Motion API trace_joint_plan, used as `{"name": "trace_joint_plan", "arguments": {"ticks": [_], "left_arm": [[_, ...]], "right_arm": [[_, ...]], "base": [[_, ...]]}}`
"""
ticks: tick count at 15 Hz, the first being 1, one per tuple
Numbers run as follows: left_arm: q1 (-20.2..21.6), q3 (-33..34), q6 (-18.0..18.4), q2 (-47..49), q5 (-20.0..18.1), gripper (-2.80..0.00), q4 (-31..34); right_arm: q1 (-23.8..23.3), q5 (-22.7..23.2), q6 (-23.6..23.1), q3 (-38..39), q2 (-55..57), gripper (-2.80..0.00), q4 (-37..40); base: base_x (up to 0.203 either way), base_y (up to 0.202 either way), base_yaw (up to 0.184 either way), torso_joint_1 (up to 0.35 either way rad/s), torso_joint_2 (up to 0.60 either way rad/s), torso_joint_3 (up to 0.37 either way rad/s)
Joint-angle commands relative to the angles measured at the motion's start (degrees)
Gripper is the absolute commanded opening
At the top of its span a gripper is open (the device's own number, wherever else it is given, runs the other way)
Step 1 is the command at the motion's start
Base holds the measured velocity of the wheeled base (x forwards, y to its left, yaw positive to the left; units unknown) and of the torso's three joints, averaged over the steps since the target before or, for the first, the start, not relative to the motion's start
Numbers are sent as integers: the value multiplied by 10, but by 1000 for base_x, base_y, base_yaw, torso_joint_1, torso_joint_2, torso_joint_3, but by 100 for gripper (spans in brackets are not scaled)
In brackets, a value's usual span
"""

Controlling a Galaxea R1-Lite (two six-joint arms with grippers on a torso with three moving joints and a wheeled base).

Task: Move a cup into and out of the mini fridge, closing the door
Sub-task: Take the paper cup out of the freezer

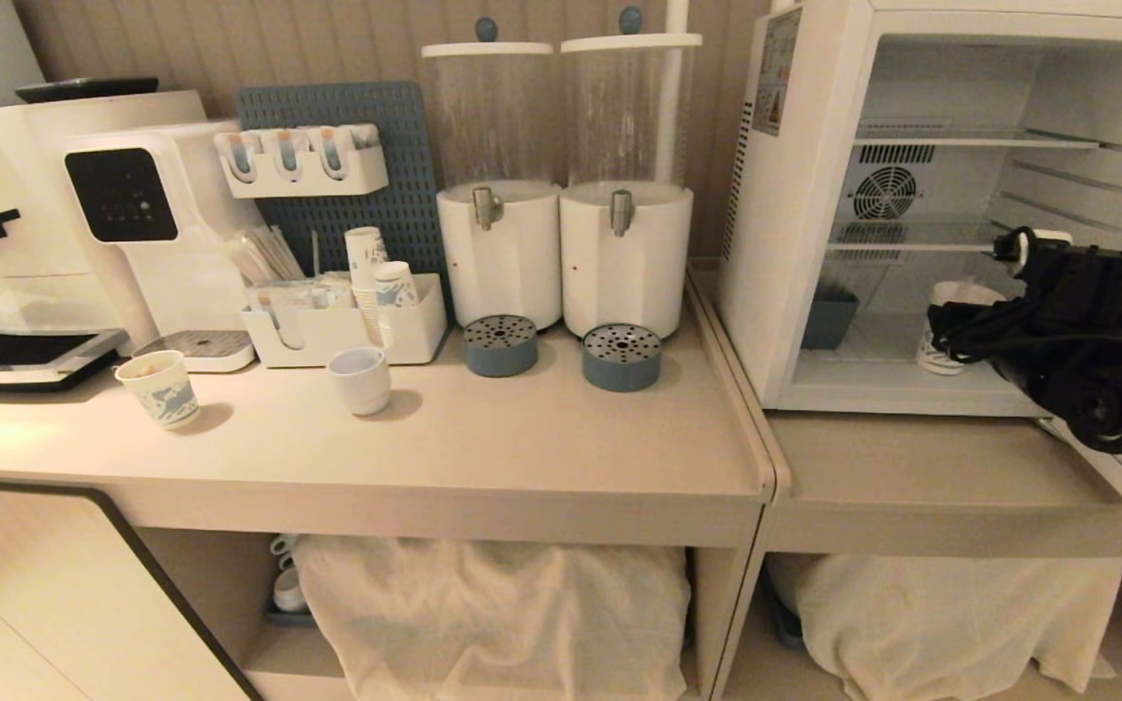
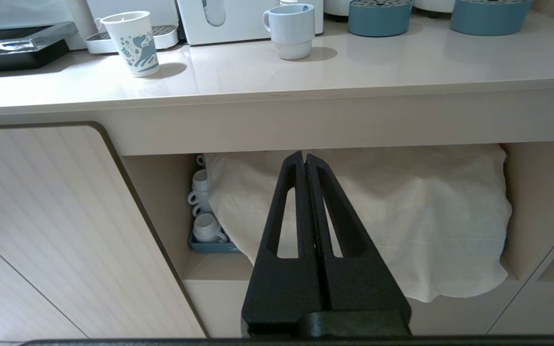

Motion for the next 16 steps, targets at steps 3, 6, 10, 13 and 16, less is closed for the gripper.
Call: {"name": "trace_joint_plan", "arguments": {"ticks": [3, 6, 10, 13, 16], "left_arm": [[0, 11, -1, 0, 1, -280, 0], [0, 11, 0, 0, 0, -280, 0], [0, 11, -1, 0, 0, -280, 0], [0, 11, -1, 0, 2, -280, 0], [0, 11, -2, 0, 2, -280, 0]], "right_arm": [[-1, -11, -15, -70, 84, 0, -19], [-1, -12, -27, -111, 117, 0, -19], [-1, -12, -25, -111, 130, 0, -31], [-9, -9, -26, -118, 137, 0, -40], [-10, -8, -27, -134, 152, 0, -41]], "base": [[0, 0, 0, 0, 0, 0], [0, 0, 0, 0, 0, 0], [0, 0, 0, 0, 0, 0], [0, 0, 0, 0, 0, 0], [0, 0, 0, 0, 0, 0]]}}
